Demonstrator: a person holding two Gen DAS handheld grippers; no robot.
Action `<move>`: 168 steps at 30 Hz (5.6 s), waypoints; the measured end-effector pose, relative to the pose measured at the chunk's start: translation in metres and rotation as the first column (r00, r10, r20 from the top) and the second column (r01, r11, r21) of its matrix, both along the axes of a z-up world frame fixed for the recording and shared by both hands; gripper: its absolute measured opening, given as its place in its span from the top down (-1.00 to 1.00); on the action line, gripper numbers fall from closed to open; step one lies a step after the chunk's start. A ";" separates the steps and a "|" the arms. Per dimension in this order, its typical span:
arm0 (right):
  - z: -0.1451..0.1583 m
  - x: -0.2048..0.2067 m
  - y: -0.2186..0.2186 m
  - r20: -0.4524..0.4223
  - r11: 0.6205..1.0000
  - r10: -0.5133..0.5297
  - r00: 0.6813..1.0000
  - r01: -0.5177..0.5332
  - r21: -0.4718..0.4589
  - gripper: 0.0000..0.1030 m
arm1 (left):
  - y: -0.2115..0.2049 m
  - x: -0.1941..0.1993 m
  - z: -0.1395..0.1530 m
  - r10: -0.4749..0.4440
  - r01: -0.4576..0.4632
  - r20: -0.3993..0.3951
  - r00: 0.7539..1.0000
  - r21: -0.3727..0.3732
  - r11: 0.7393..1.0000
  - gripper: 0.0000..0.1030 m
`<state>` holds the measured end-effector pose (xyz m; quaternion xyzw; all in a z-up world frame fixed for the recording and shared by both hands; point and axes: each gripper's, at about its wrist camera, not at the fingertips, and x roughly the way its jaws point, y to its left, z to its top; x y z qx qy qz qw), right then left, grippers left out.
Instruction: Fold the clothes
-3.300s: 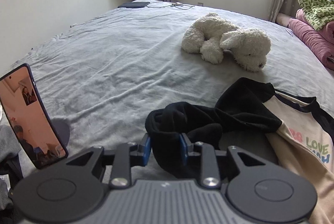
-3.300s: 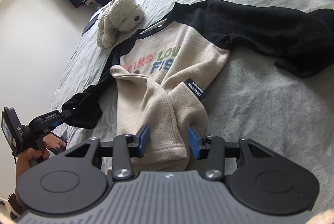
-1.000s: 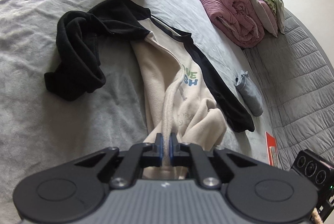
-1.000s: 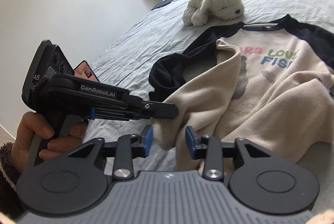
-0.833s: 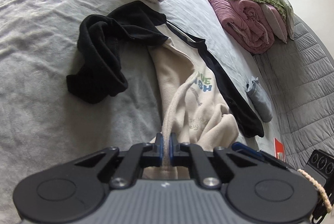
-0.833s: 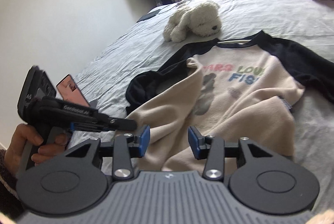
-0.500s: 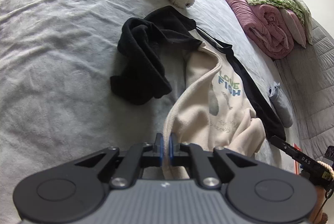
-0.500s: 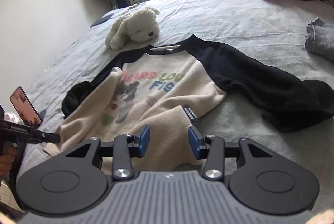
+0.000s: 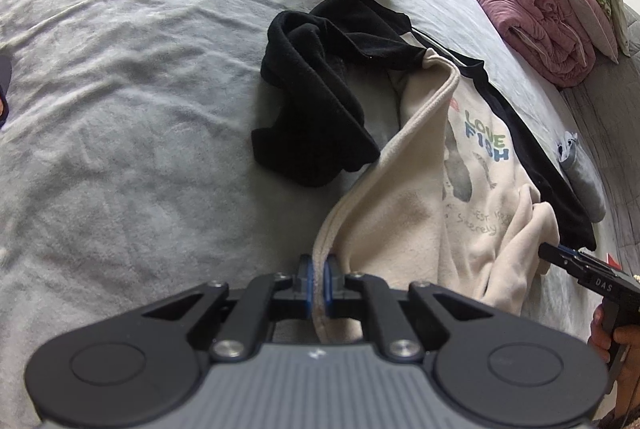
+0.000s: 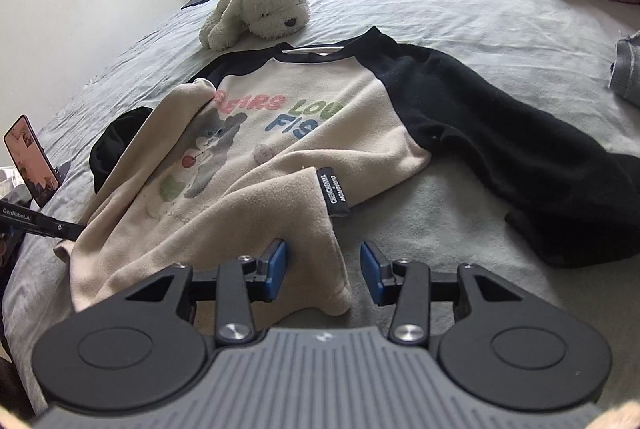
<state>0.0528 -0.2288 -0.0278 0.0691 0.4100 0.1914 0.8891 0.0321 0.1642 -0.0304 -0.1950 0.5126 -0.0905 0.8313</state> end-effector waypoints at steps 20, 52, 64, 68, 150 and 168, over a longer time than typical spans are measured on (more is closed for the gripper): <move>0.044 -0.054 -0.039 -0.084 0.977 -0.092 0.992 0.106 0.183 0.76 | 0.000 -0.033 0.022 -0.039 0.037 -0.005 0.999 -0.157 0.987 0.91; 0.024 -0.123 -0.097 -0.225 0.969 -0.210 0.952 0.232 0.078 0.79 | 0.006 -0.087 -0.018 -0.116 0.087 -0.108 0.987 -0.246 0.965 0.89; 0.003 -0.136 -0.110 -0.277 0.956 -0.189 0.942 0.241 0.166 0.31 | -0.002 -0.106 -0.025 -0.201 0.166 -0.079 0.976 -0.320 0.933 0.73; 0.003 -0.137 -0.100 -0.249 0.966 -0.162 0.955 0.205 0.156 0.45 | -0.010 -0.106 -0.021 -0.220 0.195 -0.050 0.974 -0.304 0.933 0.84; 0.000 0.175 -0.054 0.196 0.962 -0.245 0.949 0.263 -0.068 -0.07 | -0.105 0.198 0.013 -0.157 -0.085 0.427 0.890 0.495 0.865 0.01; -0.023 0.206 -0.016 0.238 0.918 -0.258 0.936 0.314 -0.240 0.94 | -0.068 0.207 -0.018 0.057 -0.194 0.387 0.920 0.325 0.926 0.80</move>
